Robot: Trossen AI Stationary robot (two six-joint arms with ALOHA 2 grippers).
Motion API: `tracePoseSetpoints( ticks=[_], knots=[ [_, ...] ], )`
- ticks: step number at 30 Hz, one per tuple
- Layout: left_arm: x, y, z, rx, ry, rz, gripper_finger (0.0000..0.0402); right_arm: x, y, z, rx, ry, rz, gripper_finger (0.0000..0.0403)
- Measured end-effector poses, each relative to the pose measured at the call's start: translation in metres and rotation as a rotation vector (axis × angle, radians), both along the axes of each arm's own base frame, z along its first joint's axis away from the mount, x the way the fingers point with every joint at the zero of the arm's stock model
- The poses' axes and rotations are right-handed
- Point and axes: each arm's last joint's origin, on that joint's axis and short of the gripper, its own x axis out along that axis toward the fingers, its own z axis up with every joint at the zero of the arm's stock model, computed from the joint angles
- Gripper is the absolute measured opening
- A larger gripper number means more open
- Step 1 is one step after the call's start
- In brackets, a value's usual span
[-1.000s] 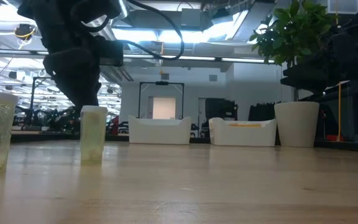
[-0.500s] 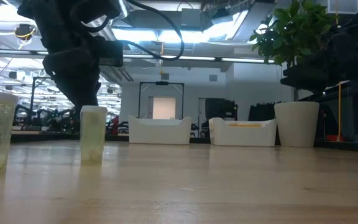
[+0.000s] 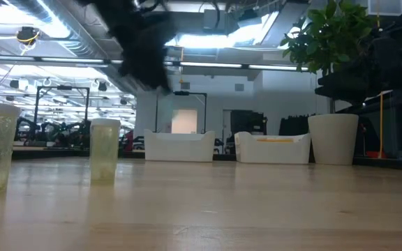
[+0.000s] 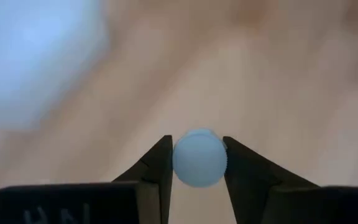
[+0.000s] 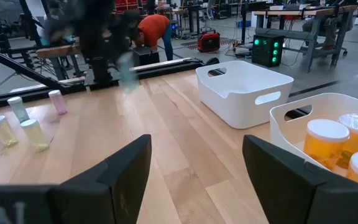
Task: Pick and place medicine bottles into bin by pill shape (circle, oval)
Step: Put the blue tablet bottle into the left white bin
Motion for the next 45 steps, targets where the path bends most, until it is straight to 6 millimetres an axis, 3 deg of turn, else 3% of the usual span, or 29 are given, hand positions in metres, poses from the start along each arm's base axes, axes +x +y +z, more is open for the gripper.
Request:
tracePoseSetpoints(
  ticks=[5,9,14,17,22,32,45],
  knots=[
    [0.004,0.068,0.048,0.022,-0.146,0.204,0.0104,0.0,0.0,0.0,0.0,0.0,0.0,0.0255],
    [-0.002,0.125,0.064,-0.011,-0.176,0.303,0.0103,0.0,0.0,0.0,0.001,-0.001,0.0,0.0255],
    [0.003,0.18,0.043,-0.087,-0.092,0.374,0.0103,0.0,0.0,0.0,0.001,0.0,0.0,0.0255],
    [0.014,0.2,0.024,-0.116,-0.041,0.381,0.0103,0.0,0.0,0.0,0.0,0.0,0.0,0.0255],
    [0.029,0.221,-0.001,-0.119,0.028,0.38,0.0103,0.0,0.0,0.0,0.0,0.0,0.0,0.0255],
    [0.03,0.242,-0.047,-0.139,0.156,0.457,0.0102,0.0,0.0,0.0,0.0,0.0,0.0,0.0255],
    [0.026,0.248,-0.054,-0.098,0.2,0.507,0.0103,0.0,0.0,0.0,0.001,0.0,0.0,0.0255]
  ],
)
